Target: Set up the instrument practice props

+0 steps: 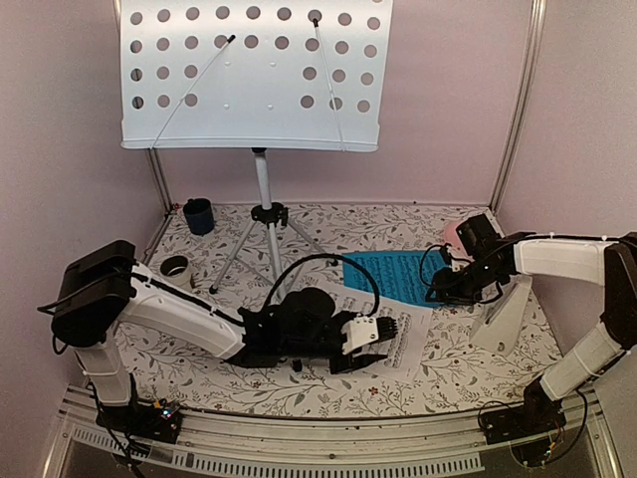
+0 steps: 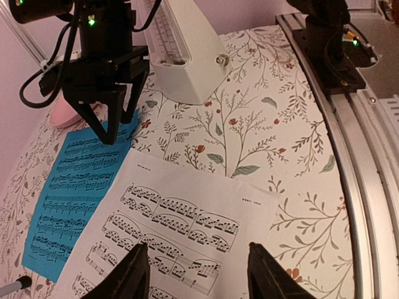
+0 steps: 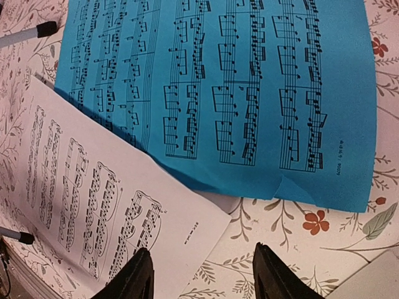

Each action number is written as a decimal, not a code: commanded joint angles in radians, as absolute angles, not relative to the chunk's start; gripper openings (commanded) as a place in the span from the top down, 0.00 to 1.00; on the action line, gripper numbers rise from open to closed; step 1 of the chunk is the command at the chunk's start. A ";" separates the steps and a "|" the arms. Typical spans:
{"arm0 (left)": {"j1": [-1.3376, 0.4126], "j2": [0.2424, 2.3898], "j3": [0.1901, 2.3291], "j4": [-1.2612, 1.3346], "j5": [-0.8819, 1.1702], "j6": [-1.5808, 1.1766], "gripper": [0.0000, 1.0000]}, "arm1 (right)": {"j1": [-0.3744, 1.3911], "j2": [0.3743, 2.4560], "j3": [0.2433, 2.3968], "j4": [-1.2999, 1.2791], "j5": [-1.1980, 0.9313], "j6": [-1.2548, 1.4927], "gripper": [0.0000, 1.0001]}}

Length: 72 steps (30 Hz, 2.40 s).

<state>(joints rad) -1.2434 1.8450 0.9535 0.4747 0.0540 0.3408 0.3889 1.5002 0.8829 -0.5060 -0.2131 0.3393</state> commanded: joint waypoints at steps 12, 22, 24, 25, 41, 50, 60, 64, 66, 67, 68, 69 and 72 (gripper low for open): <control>-1.255 1.928 0.999 0.424 0.059 0.364 0.47 | 0.368 1.627 0.848 -0.340 -0.294 0.308 0.46; -1.252 1.942 1.007 0.431 0.067 0.365 0.47 | 0.348 1.619 0.811 -0.324 -0.270 0.313 0.45; -1.253 1.944 1.008 0.431 0.074 0.363 0.47 | 0.344 1.603 0.803 -0.325 -0.240 0.324 0.43; -1.253 1.945 1.007 0.432 0.077 0.361 0.47 | 0.344 1.597 0.801 -0.325 -0.233 0.327 0.42; -1.224 2.038 1.017 0.474 0.172 0.311 0.55 | 0.344 1.633 0.794 -0.288 -0.428 0.334 0.49; -1.213 2.077 1.024 0.498 0.215 0.285 0.58 | 0.341 1.618 0.770 -0.264 -0.459 0.342 0.59; -1.200 2.046 1.004 0.502 0.243 0.265 0.62 | 0.321 1.642 0.748 -0.225 -0.415 0.375 0.48; -1.196 1.977 0.971 0.513 0.239 0.237 0.65 | 0.318 1.653 0.746 -0.219 -0.427 0.374 0.50; -1.195 1.926 0.969 0.494 0.229 0.224 0.67 | 0.313 1.644 0.741 -0.218 -0.426 0.369 0.50; -1.191 1.919 0.968 0.489 0.227 0.216 0.67 | 0.310 1.642 0.740 -0.219 -0.428 0.367 0.51; -1.186 1.917 0.970 0.476 0.227 0.206 0.68 | 0.304 1.639 0.737 -0.219 -0.431 0.367 0.51; -1.180 1.922 0.978 0.456 0.225 0.197 0.69 | 0.302 1.637 0.734 -0.219 -0.435 0.367 0.51; -1.164 1.948 0.994 0.416 0.198 0.189 0.72 | 0.293 1.634 0.720 -0.213 -0.443 0.364 0.51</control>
<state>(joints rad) -1.1995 1.9388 0.9779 0.4770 0.2245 0.2188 0.3138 1.6310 0.7544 -0.2111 -0.4438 0.3695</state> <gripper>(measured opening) 0.293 0.493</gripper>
